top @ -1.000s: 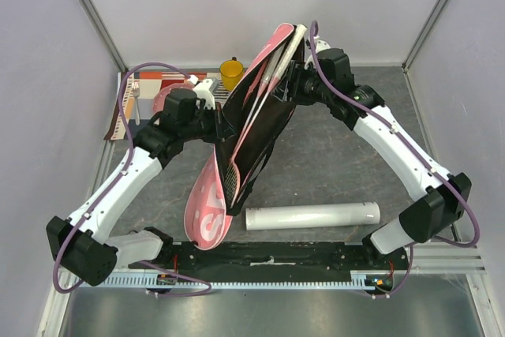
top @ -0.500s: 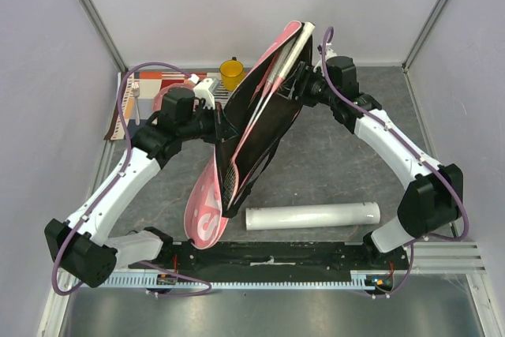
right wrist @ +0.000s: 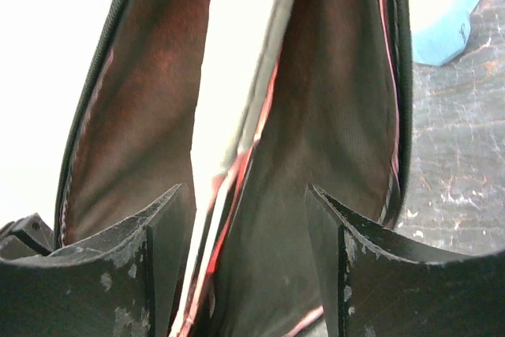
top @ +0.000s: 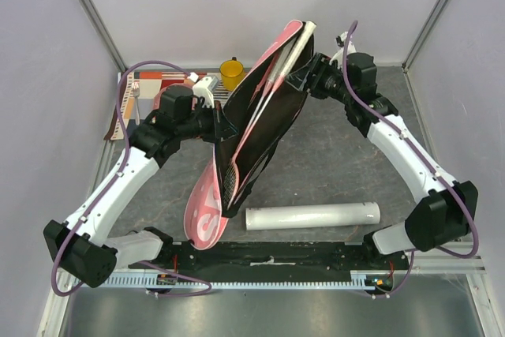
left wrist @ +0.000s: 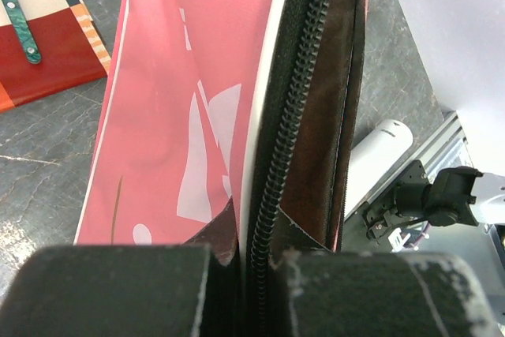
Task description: Pack up the badminton gear
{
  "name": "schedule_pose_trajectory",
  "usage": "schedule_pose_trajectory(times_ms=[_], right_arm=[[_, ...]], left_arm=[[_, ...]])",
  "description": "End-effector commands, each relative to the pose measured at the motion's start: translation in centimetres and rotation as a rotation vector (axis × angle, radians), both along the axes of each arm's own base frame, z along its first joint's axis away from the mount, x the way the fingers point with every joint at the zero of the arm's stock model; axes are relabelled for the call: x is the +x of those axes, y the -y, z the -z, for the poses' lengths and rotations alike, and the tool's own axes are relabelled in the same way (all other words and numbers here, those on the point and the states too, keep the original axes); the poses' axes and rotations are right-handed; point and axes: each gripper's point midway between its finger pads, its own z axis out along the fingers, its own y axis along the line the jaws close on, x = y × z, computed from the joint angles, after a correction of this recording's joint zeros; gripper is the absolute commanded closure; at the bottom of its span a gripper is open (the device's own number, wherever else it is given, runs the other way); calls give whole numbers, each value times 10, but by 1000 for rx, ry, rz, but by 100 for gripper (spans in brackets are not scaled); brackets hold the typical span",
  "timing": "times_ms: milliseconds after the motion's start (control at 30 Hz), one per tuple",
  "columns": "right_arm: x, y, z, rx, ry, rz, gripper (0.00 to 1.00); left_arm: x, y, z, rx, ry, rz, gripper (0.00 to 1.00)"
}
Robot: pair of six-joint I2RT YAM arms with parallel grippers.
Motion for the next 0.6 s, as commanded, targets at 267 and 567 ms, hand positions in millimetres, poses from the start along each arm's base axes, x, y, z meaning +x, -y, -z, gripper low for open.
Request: schedule_pose_trajectory(times_ms=[267,567], right_arm=[[26,-21,-9,83,-7,-59,70],[-14,-53,3,178,-76,-127,100]], left_arm=[[1,16,-66,-129,158,83,98],[7,17,-61,-133,159,63,98]])
